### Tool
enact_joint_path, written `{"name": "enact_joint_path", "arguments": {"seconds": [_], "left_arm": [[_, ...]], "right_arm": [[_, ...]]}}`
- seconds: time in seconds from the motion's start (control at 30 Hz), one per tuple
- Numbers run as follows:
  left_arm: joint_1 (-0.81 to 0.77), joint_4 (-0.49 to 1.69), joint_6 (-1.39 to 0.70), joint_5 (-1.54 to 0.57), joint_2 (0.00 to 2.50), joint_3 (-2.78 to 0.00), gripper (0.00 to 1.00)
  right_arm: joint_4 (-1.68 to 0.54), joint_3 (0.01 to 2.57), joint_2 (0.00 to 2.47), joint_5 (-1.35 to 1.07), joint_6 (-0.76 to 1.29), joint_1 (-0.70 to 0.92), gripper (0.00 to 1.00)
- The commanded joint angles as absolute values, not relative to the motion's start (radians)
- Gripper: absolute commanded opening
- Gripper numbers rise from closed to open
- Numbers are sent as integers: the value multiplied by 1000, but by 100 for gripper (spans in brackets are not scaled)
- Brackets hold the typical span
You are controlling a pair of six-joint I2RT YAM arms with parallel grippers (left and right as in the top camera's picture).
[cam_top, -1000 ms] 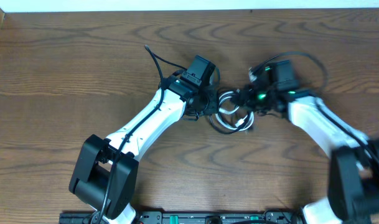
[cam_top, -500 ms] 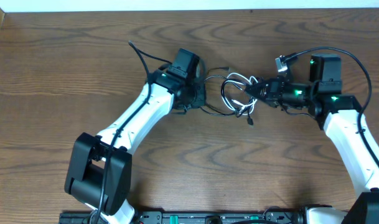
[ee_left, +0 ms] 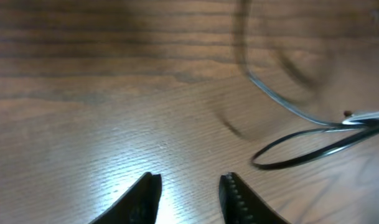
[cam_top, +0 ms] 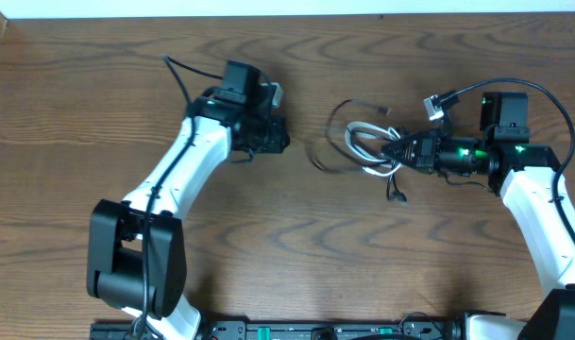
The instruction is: Untangle cables
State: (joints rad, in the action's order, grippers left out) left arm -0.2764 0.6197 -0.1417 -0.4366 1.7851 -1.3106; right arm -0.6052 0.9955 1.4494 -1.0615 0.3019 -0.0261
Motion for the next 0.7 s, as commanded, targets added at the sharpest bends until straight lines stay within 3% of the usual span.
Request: {"name": "enact_joint_path", "arguments": {"seconds": [0.0,0.13,0.43,0.67], "left_arm": [[-238,616,24,-624,1782,-1313,45],[-248,612,133,-822,1782,-1313,63],[-396,468,138,-899,1782,-1313,71],[-438,327,139,-1007,1784,-1313,85]], "right_arm": [[-644,1000,1444,-1083,108,-28,1],[-698,1000,1444,-1083,54,-18,1],[-731,1000,1444,-1118,47,-11,1],[-730,1000,1444,-1169,46,-11,1]]}}
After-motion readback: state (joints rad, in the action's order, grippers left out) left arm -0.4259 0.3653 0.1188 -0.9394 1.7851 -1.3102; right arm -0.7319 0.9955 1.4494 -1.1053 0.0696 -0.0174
